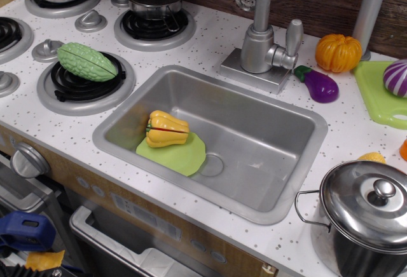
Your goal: Turn faucet front to left
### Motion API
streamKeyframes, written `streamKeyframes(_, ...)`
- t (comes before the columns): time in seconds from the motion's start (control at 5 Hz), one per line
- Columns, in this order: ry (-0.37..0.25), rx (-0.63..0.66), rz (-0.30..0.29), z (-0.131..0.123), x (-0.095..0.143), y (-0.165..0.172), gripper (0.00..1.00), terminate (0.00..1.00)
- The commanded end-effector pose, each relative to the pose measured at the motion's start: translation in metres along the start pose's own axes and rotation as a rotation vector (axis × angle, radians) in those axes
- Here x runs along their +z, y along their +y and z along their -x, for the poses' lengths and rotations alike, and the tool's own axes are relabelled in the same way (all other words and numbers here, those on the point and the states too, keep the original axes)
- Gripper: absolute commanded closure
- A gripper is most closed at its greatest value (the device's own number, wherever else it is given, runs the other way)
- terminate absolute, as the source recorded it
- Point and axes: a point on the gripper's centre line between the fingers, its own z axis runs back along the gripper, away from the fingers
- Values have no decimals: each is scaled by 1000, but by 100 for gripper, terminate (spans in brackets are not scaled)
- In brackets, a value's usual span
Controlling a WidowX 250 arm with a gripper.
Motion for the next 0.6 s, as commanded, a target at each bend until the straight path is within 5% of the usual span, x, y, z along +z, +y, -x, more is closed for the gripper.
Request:
streamKeyframes(0.0,-28,28,-34,-21,14,7,100,0)
streamKeyframes(0.2,-23,40,-52,-20,17,3,100,0)
streamKeyframes(0.4,29,20,-64,-18,18,1,100,100)
